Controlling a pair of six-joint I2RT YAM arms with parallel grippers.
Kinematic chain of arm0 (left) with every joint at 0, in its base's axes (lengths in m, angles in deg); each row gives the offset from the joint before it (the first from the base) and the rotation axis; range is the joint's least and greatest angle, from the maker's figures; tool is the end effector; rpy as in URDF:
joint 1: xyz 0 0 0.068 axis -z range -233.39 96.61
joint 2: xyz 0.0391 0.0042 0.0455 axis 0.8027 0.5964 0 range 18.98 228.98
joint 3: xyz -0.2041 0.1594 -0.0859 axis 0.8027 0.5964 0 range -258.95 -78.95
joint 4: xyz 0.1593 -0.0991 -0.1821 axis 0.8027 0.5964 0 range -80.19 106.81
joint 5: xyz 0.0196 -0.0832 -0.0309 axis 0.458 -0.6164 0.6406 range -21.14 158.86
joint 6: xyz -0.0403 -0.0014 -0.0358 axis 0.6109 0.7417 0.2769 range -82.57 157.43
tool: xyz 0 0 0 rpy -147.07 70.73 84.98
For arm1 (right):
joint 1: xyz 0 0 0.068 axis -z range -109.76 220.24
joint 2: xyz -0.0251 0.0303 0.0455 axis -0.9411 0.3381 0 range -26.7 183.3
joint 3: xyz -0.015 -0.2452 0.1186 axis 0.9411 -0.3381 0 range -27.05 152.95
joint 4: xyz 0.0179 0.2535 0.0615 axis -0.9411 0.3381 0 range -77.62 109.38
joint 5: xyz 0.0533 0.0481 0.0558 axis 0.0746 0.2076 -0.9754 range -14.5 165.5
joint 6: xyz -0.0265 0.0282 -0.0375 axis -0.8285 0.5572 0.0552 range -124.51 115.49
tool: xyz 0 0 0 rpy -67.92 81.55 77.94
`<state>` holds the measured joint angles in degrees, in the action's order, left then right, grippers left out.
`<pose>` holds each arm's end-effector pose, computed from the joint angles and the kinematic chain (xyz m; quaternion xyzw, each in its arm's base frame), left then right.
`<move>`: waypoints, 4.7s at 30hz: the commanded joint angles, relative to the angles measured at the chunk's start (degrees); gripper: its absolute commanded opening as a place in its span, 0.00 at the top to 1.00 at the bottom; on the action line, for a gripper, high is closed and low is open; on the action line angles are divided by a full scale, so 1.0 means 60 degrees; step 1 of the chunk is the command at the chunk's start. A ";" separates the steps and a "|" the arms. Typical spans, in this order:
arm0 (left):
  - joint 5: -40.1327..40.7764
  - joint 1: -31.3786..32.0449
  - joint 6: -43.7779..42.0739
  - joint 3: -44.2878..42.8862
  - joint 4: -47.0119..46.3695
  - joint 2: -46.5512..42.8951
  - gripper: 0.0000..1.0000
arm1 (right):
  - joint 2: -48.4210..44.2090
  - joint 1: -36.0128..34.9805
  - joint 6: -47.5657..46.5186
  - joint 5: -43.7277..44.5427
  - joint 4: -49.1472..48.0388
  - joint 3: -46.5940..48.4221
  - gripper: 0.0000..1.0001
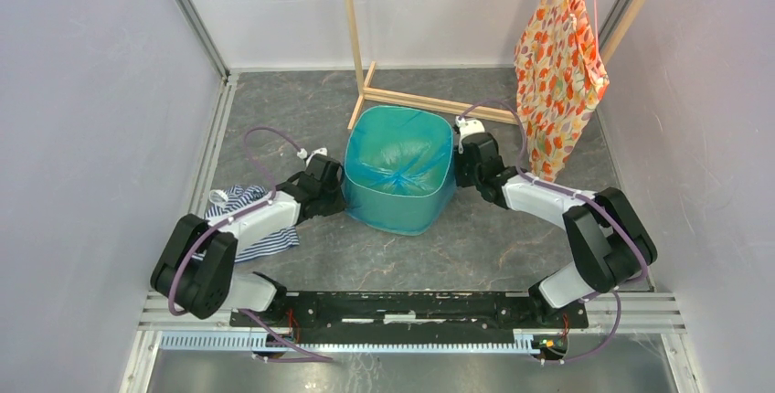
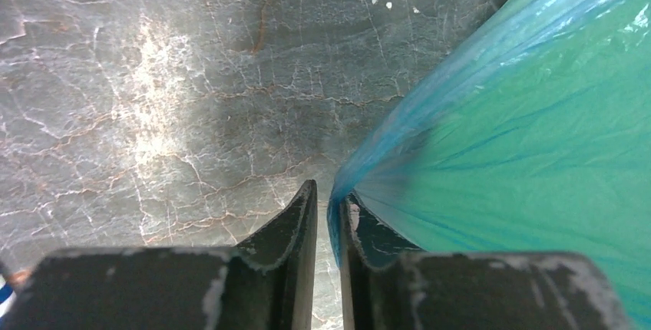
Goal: Put the trash bags into the trash bin
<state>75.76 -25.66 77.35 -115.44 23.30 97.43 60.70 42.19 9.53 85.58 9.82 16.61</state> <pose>0.2244 -0.1131 0.1629 -0.1190 0.9459 -0.1172 0.2781 0.2753 0.1397 0.1794 -0.0745 0.9047 0.0732 0.4130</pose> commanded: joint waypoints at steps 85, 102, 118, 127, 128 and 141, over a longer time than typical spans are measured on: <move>0.1070 0.1268 -0.0213 -0.0974 0.0684 -0.1769 0.66 | 0.0627 -0.3262 -0.0810 0.0031 0.6021 0.4752 0.22; 0.0675 0.1275 -0.0267 -0.0694 0.0018 -0.1116 0.73 | 0.0962 -0.3244 -0.1073 0.0838 0.5446 0.4018 0.23; 0.0674 0.1268 -0.0340 -0.0722 -0.0092 -0.0948 0.73 | 0.1694 -0.3244 -0.1401 0.0875 0.5774 0.4431 0.23; 0.0674 0.1268 -0.0380 -0.0745 -0.0099 -0.1014 0.73 | 0.1871 -0.3246 -0.1487 0.0872 0.5707 0.4285 0.24; 0.0716 0.1268 -0.0395 -0.0761 -0.0076 -0.1040 0.73 | 0.1916 -0.3251 -0.1491 0.0870 0.5728 0.4295 0.24; 0.0883 0.1270 -0.0617 -0.0953 0.0153 -0.1280 0.73 | 0.2399 -0.3236 -0.1664 0.0712 0.5834 0.4410 0.25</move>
<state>80.30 -17.81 76.35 -119.79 24.68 91.42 73.55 22.67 0.42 90.59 43.72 41.57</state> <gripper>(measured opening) 0.274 0.755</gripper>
